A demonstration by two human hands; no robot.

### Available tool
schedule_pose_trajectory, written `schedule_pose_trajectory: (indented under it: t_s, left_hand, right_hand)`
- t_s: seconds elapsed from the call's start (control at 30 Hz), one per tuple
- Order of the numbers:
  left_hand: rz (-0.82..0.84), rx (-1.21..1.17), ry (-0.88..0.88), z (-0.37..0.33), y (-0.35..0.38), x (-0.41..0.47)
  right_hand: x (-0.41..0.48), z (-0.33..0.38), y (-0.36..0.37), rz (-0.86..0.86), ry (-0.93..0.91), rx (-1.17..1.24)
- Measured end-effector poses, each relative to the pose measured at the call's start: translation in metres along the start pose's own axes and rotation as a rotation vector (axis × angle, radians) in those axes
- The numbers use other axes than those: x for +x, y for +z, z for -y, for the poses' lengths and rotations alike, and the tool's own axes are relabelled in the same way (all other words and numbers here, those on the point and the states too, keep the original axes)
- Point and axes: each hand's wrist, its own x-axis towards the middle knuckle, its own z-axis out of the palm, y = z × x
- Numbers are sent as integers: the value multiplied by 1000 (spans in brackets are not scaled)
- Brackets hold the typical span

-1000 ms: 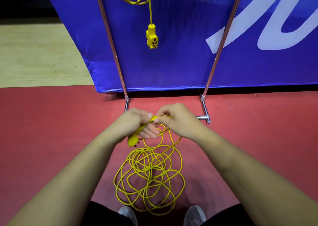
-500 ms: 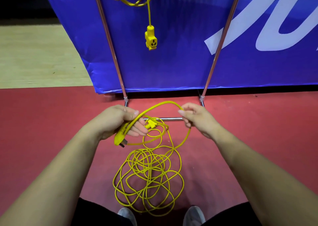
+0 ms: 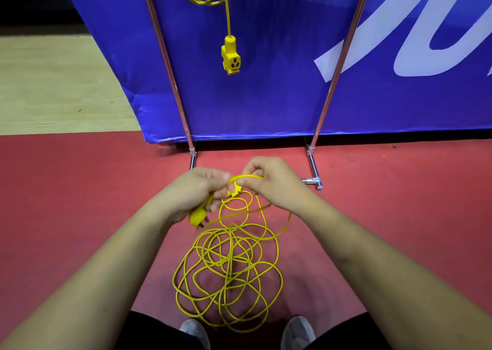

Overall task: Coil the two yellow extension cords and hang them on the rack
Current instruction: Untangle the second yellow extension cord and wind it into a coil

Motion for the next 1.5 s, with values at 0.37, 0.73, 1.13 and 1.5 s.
schedule_pose_trajectory:
  t_s: [0.37, 0.73, 1.13, 1.5]
  left_hand:
    - [-96, -202, -83, -19, -21, -12]
    - [-69, -112, -38, -11, -20, -9]
    - [-78, -36, 279, -17, -4, -9]
    - [151, 162, 61, -6, -14, -10]
  right_hand:
    - [-5, -45, -34, -58, 126, 130]
    - [0, -26, -37, 6, 32, -26]
    - [1, -20, -33, 158, -16, -182]
    - [2, -27, -62, -17, 40, 72]
